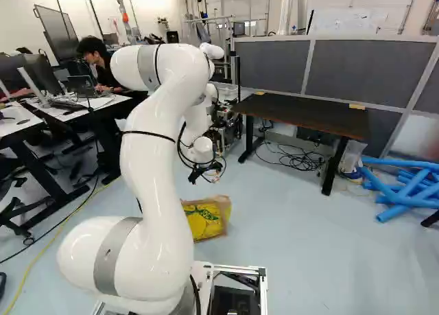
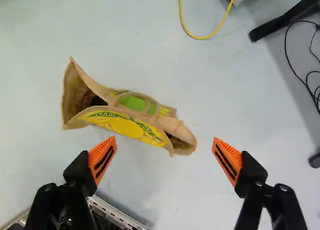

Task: Pick up the bag on the ground and place it on the table

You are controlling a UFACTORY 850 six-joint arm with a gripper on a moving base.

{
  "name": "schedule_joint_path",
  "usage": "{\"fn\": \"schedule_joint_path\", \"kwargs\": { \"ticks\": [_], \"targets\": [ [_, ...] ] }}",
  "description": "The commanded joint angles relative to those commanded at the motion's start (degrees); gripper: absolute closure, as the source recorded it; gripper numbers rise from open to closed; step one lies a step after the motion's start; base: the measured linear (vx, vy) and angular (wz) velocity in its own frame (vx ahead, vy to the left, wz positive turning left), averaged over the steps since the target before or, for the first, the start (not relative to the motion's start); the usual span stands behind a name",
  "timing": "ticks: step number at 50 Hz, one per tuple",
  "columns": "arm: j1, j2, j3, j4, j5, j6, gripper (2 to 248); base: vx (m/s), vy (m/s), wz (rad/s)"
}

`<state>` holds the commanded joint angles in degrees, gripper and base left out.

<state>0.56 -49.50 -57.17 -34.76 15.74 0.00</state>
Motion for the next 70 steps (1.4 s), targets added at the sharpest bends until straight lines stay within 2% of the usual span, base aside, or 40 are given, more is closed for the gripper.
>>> {"fn": "schedule_joint_path", "kwargs": {
  "ticks": [34,60,70],
  "targets": [
    [2.6,-9.8,-10.3,-9.6,-3.6,0.0,3,0.0,0.0,0.0],
    [5.8,-17.6,-19.7,-16.7,-6.5,0.0,3,0.0,0.0,0.0],
    [6.1,-19.9,-21.8,-19.4,-7.6,0.0,3,0.0,0.0,0.0]
  ]
}}
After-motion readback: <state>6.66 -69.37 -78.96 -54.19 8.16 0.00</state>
